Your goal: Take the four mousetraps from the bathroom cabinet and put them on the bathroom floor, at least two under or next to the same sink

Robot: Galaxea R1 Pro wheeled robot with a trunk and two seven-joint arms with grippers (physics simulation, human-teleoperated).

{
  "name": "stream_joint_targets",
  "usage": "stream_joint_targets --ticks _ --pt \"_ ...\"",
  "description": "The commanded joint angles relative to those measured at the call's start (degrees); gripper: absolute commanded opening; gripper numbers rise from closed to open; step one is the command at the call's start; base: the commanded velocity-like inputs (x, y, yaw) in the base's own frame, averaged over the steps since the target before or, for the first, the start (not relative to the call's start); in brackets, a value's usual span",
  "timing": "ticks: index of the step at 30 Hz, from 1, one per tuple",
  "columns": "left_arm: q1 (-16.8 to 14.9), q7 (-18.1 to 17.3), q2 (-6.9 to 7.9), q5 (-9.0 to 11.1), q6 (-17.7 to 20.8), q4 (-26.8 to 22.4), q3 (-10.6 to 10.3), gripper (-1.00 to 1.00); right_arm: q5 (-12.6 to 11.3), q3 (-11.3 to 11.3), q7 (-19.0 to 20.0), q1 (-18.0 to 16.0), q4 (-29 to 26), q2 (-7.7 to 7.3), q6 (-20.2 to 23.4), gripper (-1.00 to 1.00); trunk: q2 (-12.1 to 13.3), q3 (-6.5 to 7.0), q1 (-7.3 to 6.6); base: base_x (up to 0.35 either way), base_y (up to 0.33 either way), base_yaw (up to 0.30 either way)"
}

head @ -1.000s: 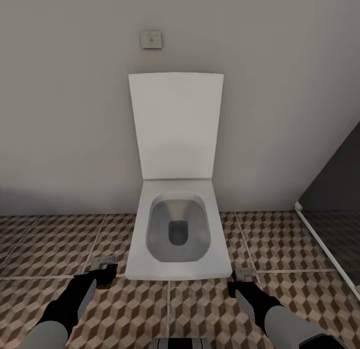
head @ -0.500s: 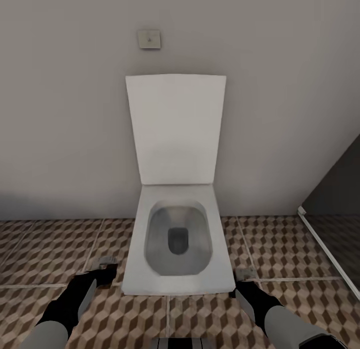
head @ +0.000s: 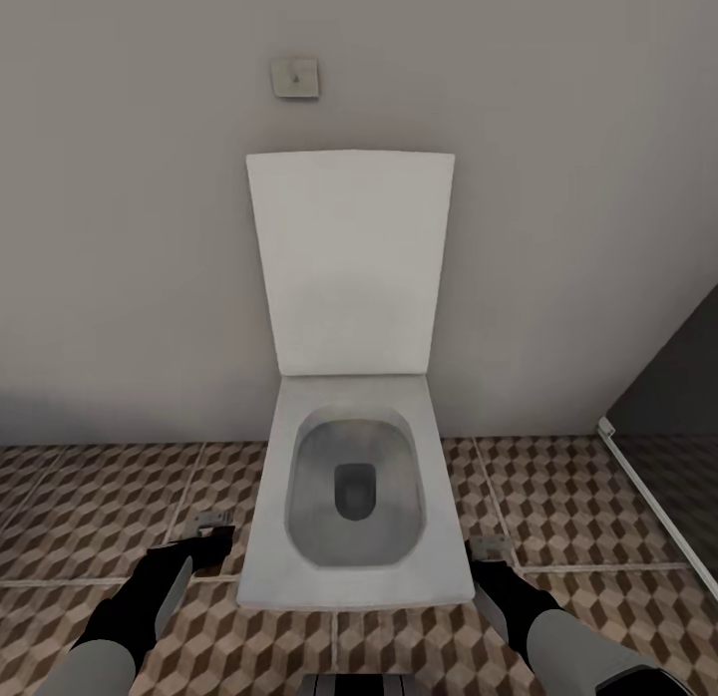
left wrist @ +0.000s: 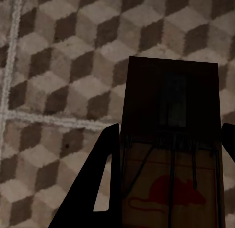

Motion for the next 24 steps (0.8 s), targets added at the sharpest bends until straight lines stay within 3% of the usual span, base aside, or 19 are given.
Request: stream_joint_targets --ticks 1,24 --pt "0.0 0.2 -0.02 -0.1 0.3 -0.1 0.0 -1.00 -0.6 0.5 -0.4 0.0 -0.1 -0.03 0.3 -1.00 0.0 -0.04 -0.01 0.003 0.000 0.000" --pt "0.0 0.2 -0.07 -0.1 0.3 -0.1 0.1 -1.00 -0.7 0.0 -1.2 0.0 -0.1 -0.13 0.1 -1.00 0.0 -0.04 -0.01 0.000 0.000 0.042"
